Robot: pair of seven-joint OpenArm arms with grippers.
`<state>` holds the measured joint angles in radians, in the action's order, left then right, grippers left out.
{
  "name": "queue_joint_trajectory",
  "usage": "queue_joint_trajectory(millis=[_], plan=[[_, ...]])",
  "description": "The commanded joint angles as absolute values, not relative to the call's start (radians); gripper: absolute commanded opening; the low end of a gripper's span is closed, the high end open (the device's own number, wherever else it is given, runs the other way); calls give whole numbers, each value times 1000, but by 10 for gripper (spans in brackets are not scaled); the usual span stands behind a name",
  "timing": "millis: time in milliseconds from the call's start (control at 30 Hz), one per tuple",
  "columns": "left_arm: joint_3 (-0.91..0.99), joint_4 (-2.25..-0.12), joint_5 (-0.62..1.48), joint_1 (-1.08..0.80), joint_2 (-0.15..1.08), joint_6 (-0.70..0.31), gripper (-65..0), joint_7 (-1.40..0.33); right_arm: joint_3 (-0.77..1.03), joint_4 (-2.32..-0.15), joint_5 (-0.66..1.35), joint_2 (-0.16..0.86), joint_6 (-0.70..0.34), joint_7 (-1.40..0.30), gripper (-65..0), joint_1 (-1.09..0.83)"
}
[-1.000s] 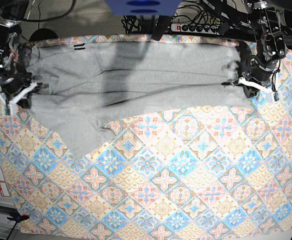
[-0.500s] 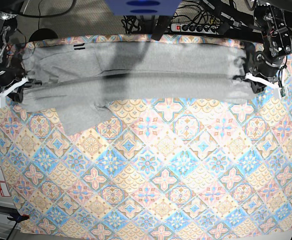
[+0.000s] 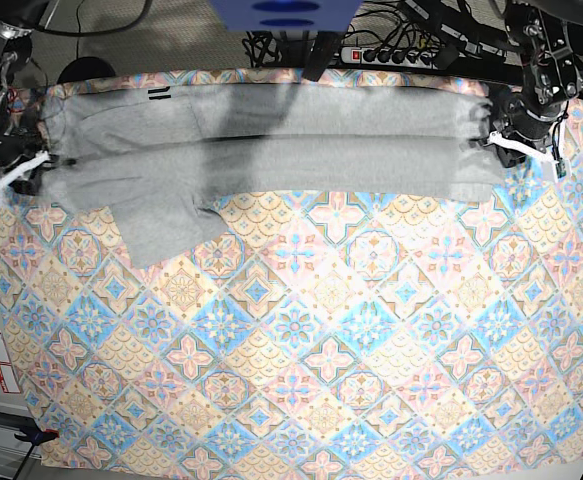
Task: Fold the T-shirt properly
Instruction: 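Release the shirt edges and raise both grippers, then grasp the shirt end near the right gripper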
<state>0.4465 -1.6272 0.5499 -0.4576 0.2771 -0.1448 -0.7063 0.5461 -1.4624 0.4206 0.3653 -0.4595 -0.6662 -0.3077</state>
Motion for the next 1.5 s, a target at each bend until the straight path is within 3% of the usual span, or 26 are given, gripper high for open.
queue_joint_trajectory(millis=[0, 100, 233, 533, 767, 1000, 1467], plan=[[452, -1646, 550, -464, 289, -145, -513, -687, 579, -1489, 426, 364, -456, -650, -548, -306], [452, -1646, 550, -464, 288, -145, -422, -687, 627, -1547, 426, 331, -456, -650, -548, -305], [453, -1646, 598, -466, 288, -145, -373, -687, 625, -1630, 426, 318, -456, -656, -548, -278], [503, -1646, 737, -464, 288, -139, -367, -687, 332, -1701, 374, 325, -456, -661, -483, -174], [512, -1646, 819, -466, 288, -139, -367, -688, 165, -1529, 193, 323, -456, -661, -423, -42], [507, -1646, 891, -466, 288, -139, -367, -688, 74, -1282, 193, 321, -456, -661, -421, 88], [504, -1646, 892, -466, 288, -139, -367, -688, 28, -1024, 193, 320, -456, -650, -420, 249]])
